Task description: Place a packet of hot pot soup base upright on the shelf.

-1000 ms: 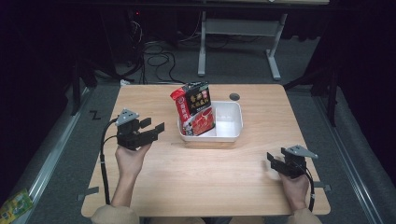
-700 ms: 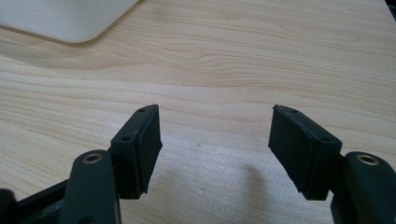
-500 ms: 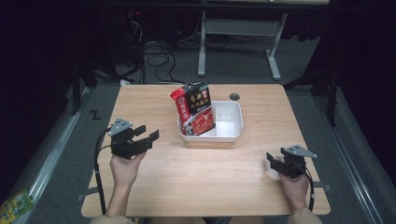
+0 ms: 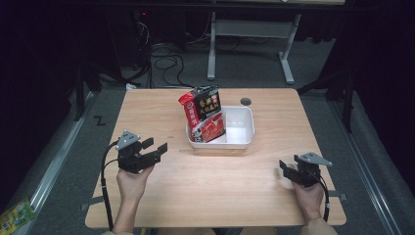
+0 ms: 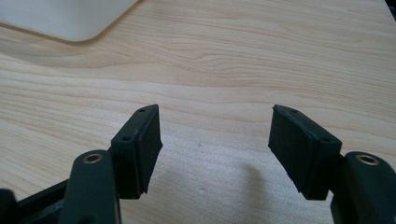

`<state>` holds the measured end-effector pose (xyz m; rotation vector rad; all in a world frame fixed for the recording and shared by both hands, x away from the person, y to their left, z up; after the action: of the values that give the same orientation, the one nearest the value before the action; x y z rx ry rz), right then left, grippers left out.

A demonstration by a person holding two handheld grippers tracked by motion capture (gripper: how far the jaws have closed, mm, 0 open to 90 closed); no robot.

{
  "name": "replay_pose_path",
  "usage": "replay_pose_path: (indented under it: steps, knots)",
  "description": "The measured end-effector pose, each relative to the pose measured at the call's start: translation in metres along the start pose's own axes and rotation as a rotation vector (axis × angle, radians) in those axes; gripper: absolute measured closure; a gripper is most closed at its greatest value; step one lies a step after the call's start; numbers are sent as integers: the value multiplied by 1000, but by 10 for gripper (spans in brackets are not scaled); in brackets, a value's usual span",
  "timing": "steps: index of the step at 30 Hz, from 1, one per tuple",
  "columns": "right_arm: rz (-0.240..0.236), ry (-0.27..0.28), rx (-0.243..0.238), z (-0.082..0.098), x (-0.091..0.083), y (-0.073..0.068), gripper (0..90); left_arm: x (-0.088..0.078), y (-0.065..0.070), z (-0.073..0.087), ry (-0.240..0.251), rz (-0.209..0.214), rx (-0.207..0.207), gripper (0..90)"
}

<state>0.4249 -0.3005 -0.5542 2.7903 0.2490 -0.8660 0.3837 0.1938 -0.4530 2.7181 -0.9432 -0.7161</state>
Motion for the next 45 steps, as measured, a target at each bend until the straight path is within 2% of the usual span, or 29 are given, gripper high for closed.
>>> replay_pose_path:
  steps: [5, 8, 16, 24, 35, 45]
  knots:
    - [2, -1, -2, 0, 0, 0, 349, 5, 1, 7, -19, -3, 2, 382]
    - [0, -1, -1, 0, 0, 0, 350, 6, 3, 10, -1, -9, 7, 399]
    - [0, -3, 1, 0, 0, 0, 350, 11, 7, 15, -21, -8, 22, 404]
    - [1, -5, -2, 0, 0, 0, 350, 15, 10, 26, -15, -9, 18, 423]
    - [-2, 2, 1, 0, 0, 0, 349, 22, 9, 41, -45, -19, 5, 411]
    - [-3, -4, 2, 0, 0, 0, 349, 25, 9, 47, -62, -25, -8, 421]
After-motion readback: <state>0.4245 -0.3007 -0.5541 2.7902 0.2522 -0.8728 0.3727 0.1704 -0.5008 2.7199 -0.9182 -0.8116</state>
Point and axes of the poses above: each handheld gripper's, and its own axes: x roughly forward along the jaws, z roughly out of its underside, y roughly to its right, the point moved 4 cm from there along x, roughly forward along the jaws, and after that the axes turned 10 degrees about z, right-handed, at the moved point
